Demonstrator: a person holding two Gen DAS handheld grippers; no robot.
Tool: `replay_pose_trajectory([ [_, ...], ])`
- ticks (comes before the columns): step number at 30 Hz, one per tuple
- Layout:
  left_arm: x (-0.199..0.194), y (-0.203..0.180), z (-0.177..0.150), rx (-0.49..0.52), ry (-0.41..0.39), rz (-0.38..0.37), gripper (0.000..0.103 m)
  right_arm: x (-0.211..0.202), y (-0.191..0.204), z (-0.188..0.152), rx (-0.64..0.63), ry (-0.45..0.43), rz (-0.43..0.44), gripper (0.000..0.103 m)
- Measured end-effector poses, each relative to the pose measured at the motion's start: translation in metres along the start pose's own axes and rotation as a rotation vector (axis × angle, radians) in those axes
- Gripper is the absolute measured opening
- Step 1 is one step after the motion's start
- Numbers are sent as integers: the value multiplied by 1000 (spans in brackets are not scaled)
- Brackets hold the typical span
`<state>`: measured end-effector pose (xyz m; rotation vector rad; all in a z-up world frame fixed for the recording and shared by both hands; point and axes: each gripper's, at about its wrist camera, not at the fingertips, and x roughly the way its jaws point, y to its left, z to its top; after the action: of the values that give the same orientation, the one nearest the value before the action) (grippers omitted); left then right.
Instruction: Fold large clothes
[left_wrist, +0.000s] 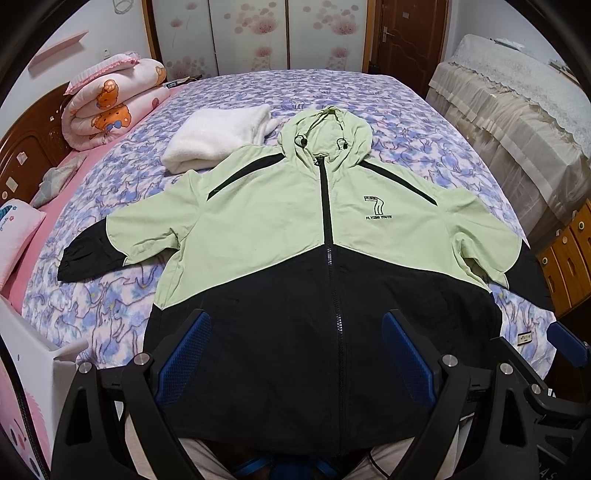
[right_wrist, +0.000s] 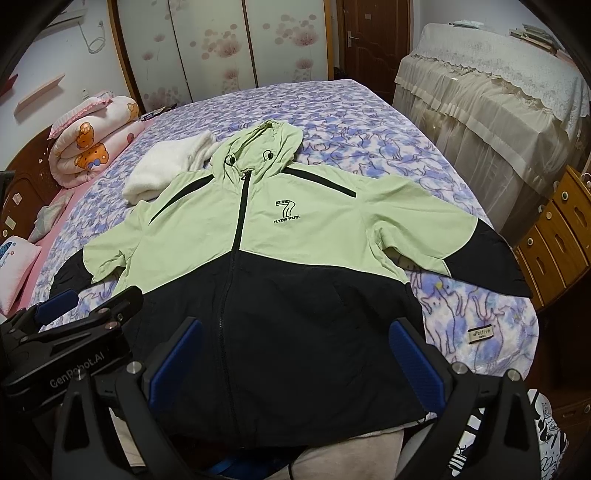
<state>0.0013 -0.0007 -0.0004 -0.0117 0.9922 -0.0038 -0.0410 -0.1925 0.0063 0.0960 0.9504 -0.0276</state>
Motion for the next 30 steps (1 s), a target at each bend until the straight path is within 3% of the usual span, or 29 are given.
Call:
replay_pose_trajectory([
  [17,3,-8,4,20,-16,7,93,1,6,6,-3,-23,9,101],
  [26,1,-21,16,41,-62,-23,93,6,-16,16,14,-55,18,101],
  [30,1,-36,21,96,-85,-30,93,6,-28,19,25,-70,18,101],
])
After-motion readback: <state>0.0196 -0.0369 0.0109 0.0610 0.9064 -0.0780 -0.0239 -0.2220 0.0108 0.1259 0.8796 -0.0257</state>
